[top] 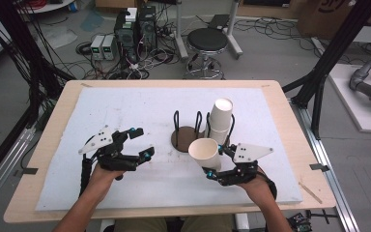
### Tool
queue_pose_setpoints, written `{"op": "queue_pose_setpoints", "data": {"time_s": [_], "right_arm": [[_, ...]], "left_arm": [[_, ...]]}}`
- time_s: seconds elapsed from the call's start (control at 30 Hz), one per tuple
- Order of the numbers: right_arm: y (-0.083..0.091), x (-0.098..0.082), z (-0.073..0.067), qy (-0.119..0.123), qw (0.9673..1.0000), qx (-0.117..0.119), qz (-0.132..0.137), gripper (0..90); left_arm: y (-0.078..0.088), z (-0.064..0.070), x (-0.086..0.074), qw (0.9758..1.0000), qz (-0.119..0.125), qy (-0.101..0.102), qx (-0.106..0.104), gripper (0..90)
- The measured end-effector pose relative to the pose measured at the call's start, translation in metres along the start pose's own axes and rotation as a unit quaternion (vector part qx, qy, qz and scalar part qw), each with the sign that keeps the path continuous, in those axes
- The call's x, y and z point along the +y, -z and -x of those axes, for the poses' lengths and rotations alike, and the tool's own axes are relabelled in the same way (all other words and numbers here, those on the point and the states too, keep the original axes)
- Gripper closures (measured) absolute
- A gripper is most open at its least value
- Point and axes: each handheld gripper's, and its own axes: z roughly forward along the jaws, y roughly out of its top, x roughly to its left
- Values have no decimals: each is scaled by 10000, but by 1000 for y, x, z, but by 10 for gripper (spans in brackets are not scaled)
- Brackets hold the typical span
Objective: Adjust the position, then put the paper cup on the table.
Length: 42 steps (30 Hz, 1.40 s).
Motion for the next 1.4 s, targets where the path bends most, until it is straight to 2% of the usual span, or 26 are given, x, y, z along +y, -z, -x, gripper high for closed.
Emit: {"op": "queue_pose_setpoints", "data": {"time_s": [0.07, 0.1, 0.23, 0.3, 0.37, 0.53, 0.57, 0.8, 0.9, 1.17, 1.33, 1.37, 1.4], "right_arm": [[6, -5, 1, -60, 9998, -152, 99, 337], [6, -5, 1, -60, 9998, -152, 99, 337], [18, -12, 3, -157, 9986, -440, 247, 333], [20, -13, 3, -181, 9983, -495, 256, 333], [27, -16, 4, -265, 9972, -618, 322, 334], [37, -20, 4, -320, 9947, -823, 517, 334], [42, -21, 4, -369, 9932, -891, 649, 334], [54, -20, 5, -362, 9896, -1066, 893, 334], [57, -22, 5, -392, 9891, -1114, 877, 334], [61, -24, 5, -389, 9883, -1195, 869, 333], [65, -28, 7, -402, 9852, -1408, 896, 331], [68, -30, 8, -397, 9814, -1607, 977, 332], [70, -31, 9, -413, 9794, -1697, 1013, 331]], "left_arm": [[2, -1, -3, 9999, 16, -130, 83, 164], [3, -1, -5, 9997, 25, -175, 152, 164], [8, -5, -11, 9995, -79, -79, 310, 162], [10, -6, -14, 9992, -117, -25, 381, 161], [14, -7, -18, 9981, -192, -128, 565, 161], [20, -6, -22, 9974, -185, -250, 651, 161], [21, -7, -23, 9973, -160, -237, 670, 161], [23, -10, -27, 9977, -112, -128, 654, 164], [23, -9, -27, 9980, -124, -89, 617, 164], [20, -8, -28, 9979, -153, -142, 607, 164], [19, -9, -28, 9979, -144, -120, 617, 164], [19, -9, -29, 9979, -146, -125, 614, 164], [19, -9, -29, 9979, -148, -136, 616, 164]]}}
